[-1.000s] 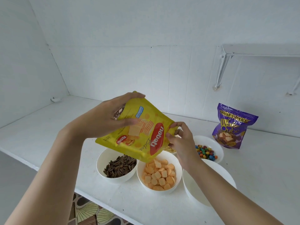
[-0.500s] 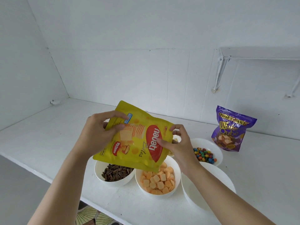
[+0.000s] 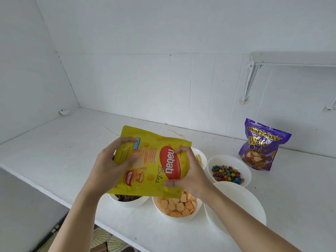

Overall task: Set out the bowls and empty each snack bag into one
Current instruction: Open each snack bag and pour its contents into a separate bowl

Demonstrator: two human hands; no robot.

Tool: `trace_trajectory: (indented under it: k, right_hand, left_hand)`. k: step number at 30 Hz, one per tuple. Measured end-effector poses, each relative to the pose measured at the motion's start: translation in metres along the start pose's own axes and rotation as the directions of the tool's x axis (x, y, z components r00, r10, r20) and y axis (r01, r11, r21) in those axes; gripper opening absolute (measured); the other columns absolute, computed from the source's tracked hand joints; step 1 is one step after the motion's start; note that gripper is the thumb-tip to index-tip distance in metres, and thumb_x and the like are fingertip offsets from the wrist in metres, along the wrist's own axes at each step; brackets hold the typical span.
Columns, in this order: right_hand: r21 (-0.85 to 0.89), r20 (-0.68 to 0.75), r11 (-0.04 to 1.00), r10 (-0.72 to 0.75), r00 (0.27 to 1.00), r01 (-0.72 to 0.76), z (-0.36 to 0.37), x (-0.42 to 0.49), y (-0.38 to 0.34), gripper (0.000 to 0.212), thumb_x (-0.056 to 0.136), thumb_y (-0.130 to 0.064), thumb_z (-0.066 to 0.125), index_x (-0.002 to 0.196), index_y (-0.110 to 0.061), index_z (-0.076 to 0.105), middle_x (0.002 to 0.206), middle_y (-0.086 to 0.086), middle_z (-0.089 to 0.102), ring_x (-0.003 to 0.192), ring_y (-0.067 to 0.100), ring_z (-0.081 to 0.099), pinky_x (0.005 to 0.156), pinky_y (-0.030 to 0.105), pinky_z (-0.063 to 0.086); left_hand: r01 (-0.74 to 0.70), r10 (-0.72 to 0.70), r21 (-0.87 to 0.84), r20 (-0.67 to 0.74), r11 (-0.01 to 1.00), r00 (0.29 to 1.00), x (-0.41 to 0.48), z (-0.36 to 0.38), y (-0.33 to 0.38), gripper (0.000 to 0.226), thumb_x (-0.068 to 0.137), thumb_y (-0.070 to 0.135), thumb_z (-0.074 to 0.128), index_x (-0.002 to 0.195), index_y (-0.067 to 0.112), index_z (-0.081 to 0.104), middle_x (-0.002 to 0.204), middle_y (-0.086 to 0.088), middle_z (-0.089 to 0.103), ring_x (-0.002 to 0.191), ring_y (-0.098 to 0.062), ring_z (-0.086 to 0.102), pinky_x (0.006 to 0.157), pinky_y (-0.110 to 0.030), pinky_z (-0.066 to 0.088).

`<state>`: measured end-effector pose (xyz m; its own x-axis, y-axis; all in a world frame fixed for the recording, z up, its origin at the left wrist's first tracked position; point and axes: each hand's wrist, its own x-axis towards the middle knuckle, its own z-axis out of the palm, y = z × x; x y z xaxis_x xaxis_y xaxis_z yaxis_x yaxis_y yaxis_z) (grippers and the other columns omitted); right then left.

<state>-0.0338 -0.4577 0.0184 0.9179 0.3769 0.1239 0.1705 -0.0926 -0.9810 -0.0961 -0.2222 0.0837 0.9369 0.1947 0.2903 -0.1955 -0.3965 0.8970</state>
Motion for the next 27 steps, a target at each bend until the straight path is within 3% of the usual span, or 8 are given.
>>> trace_trajectory:
  k: [6, 12, 16, 20, 22, 24, 25, 27]
  right_hand:
    - [0.127, 0.003, 0.992, 0.007, 1.000, -0.007, -0.001, 0.001, -0.010, 0.074, 0.065, -0.016, 0.095, 0.120, -0.033, 0.049, 0.129, -0.002, 0.061, 0.114, 0.020, 0.066, 0.083, 0.044, 0.063]
    - [0.299, -0.161, 0.951, -0.032, 0.986, 0.080, -0.014, 0.008, -0.035, 0.042, 0.079, -0.001, 0.082, 0.111, -0.016, 0.058, 0.113, 0.001, 0.072, 0.104, 0.026, 0.073, 0.078, 0.057, 0.061]
    - [0.406, -0.231, 0.910, 0.013, 0.973, 0.084, -0.014, 0.012, -0.046, 0.043, 0.077, 0.001, 0.083, 0.108, -0.016, 0.059, 0.110, 0.007, 0.074, 0.102, 0.030, 0.073, 0.076, 0.057, 0.061]
    - [0.477, -0.278, 0.874, 0.048, 0.959, 0.095, -0.012, 0.012, -0.049, 0.042, 0.077, 0.003, 0.083, 0.105, -0.019, 0.060, 0.112, 0.009, 0.073, 0.102, 0.031, 0.073, 0.078, 0.061, 0.060]
    - [0.488, -0.306, 0.867, 0.066, 0.950, 0.097, -0.011, 0.012, -0.048, 0.041, 0.076, 0.004, 0.083, 0.102, -0.020, 0.060, 0.111, 0.009, 0.073, 0.102, 0.031, 0.073, 0.077, 0.062, 0.060]
    - [0.520, -0.329, 0.849, 0.094, 0.939, 0.097, -0.013, 0.013, -0.047, 0.041, 0.076, 0.003, 0.083, 0.098, -0.022, 0.059, 0.113, 0.011, 0.072, 0.103, 0.033, 0.073, 0.079, 0.065, 0.058]
    - [0.537, -0.335, 0.838, 0.105, 0.937, 0.098, -0.013, 0.014, -0.046, 0.041, 0.076, 0.002, 0.083, 0.097, -0.022, 0.059, 0.114, 0.012, 0.072, 0.104, 0.034, 0.072, 0.080, 0.067, 0.057]
    - [0.569, -0.331, 0.815, 0.111, 0.937, 0.104, -0.014, 0.015, -0.046, 0.041, 0.076, 0.001, 0.084, 0.097, -0.023, 0.059, 0.114, 0.012, 0.073, 0.106, 0.036, 0.071, 0.082, 0.067, 0.057]
  left_hand:
    - [-0.085, 0.074, 0.100, 0.103, 0.991, 0.992, 0.009, -0.010, 0.013, 0.043, 0.089, 0.015, 0.077, 0.117, 0.045, 0.063, 0.118, 0.004, 0.071, 0.093, -0.018, 0.076, 0.064, -0.036, 0.065]
    - [-0.263, 0.233, 0.208, 0.158, 0.942, 0.960, 0.025, -0.014, 0.035, 0.043, 0.089, 0.019, 0.077, 0.122, 0.043, 0.060, 0.123, 0.013, 0.061, 0.107, -0.002, 0.065, 0.079, -0.018, 0.058]
    - [-0.319, 0.345, 0.319, -0.026, 0.892, 0.938, 0.032, -0.008, 0.044, 0.044, 0.087, 0.028, 0.079, 0.123, 0.045, 0.060, 0.120, 0.009, 0.050, 0.107, 0.004, 0.056, 0.081, -0.004, 0.044]
    - [-0.289, 0.370, 0.311, -0.246, 0.905, 0.896, 0.021, 0.008, 0.034, 0.038, 0.089, 0.028, 0.079, 0.121, 0.040, 0.063, 0.130, -0.001, 0.045, 0.118, 0.012, 0.043, 0.087, 0.004, 0.033]
    - [-0.254, 0.333, 0.275, -0.294, 0.927, 0.896, 0.013, 0.014, 0.026, 0.037, 0.088, 0.031, 0.077, 0.121, 0.042, 0.062, 0.133, 0.000, 0.045, 0.124, 0.011, 0.040, 0.096, -0.002, 0.033]
    - [-0.206, 0.264, 0.203, -0.324, 0.957, 0.908, 0.007, 0.018, 0.018, 0.037, 0.088, 0.037, 0.076, 0.120, 0.046, 0.062, 0.132, 0.006, 0.044, 0.131, 0.001, 0.041, 0.106, -0.023, 0.039]
    - [-0.178, 0.219, 0.149, -0.328, 0.973, 0.919, 0.003, 0.020, 0.015, 0.037, 0.087, 0.040, 0.075, 0.119, 0.050, 0.061, 0.130, 0.011, 0.043, 0.133, -0.005, 0.043, 0.106, -0.032, 0.042]
    - [-0.129, 0.122, -0.004, -0.292, 0.992, 0.949, -0.004, 0.027, 0.014, 0.036, 0.086, 0.044, 0.070, 0.117, 0.058, 0.058, 0.132, 0.016, 0.043, 0.132, -0.015, 0.051, 0.101, -0.035, 0.048]
